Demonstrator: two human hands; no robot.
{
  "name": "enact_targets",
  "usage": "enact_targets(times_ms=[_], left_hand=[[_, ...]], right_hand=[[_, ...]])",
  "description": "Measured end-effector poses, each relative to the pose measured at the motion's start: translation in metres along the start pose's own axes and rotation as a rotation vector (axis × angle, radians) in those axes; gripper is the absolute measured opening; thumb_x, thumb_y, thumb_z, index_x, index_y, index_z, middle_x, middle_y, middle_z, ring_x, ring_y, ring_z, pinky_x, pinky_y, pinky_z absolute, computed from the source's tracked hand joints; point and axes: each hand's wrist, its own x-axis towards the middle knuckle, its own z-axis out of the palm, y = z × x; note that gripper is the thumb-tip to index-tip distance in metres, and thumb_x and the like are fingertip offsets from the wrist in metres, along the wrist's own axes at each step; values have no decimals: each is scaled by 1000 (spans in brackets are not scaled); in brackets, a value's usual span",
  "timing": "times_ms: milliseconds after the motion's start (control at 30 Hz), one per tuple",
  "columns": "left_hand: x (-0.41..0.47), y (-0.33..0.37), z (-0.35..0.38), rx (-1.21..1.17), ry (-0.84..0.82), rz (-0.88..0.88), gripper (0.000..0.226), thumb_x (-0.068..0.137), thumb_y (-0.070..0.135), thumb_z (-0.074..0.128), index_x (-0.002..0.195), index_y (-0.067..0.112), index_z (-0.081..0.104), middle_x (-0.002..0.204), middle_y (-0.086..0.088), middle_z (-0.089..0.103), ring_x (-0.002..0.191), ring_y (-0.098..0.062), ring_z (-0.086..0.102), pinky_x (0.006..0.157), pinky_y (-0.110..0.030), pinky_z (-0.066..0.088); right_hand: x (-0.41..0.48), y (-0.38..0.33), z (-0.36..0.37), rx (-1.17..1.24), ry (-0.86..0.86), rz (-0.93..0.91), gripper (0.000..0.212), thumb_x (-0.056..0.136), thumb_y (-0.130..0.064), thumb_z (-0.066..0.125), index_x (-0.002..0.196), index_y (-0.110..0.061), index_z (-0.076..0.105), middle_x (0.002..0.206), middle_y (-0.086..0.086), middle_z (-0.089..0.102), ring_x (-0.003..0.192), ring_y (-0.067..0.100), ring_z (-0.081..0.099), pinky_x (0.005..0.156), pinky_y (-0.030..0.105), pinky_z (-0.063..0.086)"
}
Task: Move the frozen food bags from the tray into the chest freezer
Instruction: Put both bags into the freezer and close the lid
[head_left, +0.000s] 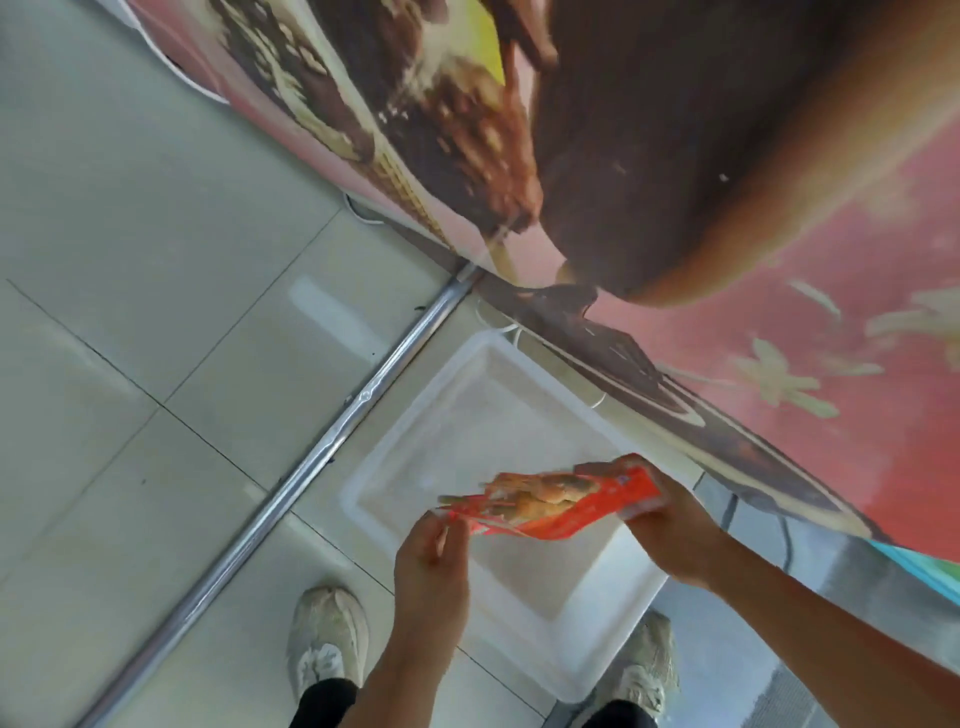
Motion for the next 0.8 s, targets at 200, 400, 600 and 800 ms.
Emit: enact_targets(times_ms=[200,400,600,800], left_hand=[[-107,205,-80,138,-160,272,26,92,10,64,91,31,78,99,12,79,100,-5,71,94,-27,50],[-220,456,-142,225,-342,759,33,89,47,59,113,27,71,119,9,74,111,-10,69,92,-23,51],[-300,675,-109,206,-528,1027,31,88,47,49,88,20,62,71,-16,59,62,-15,51,60,-33,43],[-326,782,22,122,-510,1042,30,95,33,49,80,8,57,57,14,57,51,3,46,53,-18,37]], right_hand=[[-164,-156,-61,360,135,-119,40,91,6,61,107,-29,75,114,-3,75,112,22,68,98,41,54],[-342,-326,-157,312,376,-396,46,79,-59,71,109,-24,70,113,-7,74,110,16,67,99,50,49],[-459,-448,-245,428,709,-707,12,90,-32,54,96,-33,65,85,-18,67,79,-3,58,75,16,47],[-472,-474,-362,746,781,-814,14,95,-19,49,105,-17,60,94,-13,74,88,5,69,74,20,54]])
